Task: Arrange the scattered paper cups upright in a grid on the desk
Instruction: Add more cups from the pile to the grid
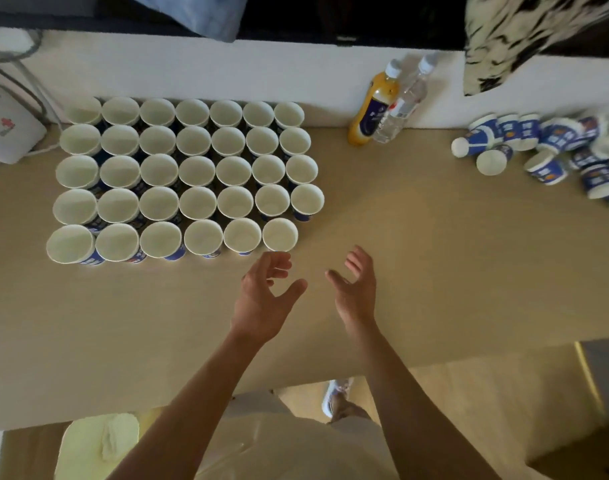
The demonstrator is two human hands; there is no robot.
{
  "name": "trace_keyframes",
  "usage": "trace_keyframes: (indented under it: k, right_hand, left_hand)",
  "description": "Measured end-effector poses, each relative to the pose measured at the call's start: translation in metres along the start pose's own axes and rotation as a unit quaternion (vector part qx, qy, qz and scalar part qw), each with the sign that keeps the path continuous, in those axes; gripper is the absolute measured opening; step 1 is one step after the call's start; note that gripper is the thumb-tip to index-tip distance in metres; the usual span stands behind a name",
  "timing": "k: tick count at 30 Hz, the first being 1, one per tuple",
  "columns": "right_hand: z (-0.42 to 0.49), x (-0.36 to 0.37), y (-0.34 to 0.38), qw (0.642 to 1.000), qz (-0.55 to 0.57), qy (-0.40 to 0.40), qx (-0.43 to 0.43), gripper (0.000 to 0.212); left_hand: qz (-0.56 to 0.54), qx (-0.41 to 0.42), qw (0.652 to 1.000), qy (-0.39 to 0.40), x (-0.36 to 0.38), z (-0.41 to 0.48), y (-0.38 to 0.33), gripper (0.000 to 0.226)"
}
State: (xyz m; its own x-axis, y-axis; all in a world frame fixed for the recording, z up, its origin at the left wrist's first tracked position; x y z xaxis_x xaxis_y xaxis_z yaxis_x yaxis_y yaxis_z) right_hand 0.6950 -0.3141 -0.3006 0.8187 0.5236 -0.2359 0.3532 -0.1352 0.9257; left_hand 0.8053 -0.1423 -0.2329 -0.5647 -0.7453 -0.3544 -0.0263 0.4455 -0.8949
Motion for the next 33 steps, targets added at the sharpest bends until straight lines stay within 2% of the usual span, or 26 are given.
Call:
trace_keyframes:
  k: [8, 17, 24, 33]
  right_hand:
    - [-0.007, -0.121, 0.036, 0.988, 0.111, -0.073, -0.072, 0.057]
    - [-0.003, -0.301, 0.030, 0.962, 0.245, -0.100, -0.063, 0.047]
    - [-0.004, -0.411, 0.033, 0.960, 0.252, -0.094, -0.079, 0.040]
    - [0.022, -0.481, 0.006, 0.970, 0.215, -0.094, -0.054, 0.036]
  left_hand:
    - [-0.012, 0.071, 0.997, 0.029, 0.088, -0.023, -0.075, 0.034]
    - [-0.032, 0.101, 0.993, 0.060, 0.237, -0.109, -0.139, 0.027]
    - [-0.061, 0.115, 0.990, 0.058, 0.328, -0.145, -0.188, 0.026]
    - [-0.063, 0.110, 0.989, 0.079, 0.410, -0.130, -0.229, 0.022]
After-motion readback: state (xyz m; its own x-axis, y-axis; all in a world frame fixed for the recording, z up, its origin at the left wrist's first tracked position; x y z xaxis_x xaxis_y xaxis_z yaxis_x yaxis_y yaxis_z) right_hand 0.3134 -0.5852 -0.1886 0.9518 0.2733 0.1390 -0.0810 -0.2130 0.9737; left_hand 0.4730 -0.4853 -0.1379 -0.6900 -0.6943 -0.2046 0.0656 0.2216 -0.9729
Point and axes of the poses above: each hand's wrist, its own z-axis towards the middle knuckle, its own x-axis out of the palm, y = z × x, the point moved 7 cm from there along z, towards the middle knuckle, and after that the axes turned 2 degrees about -x, right-handed, at the moved point
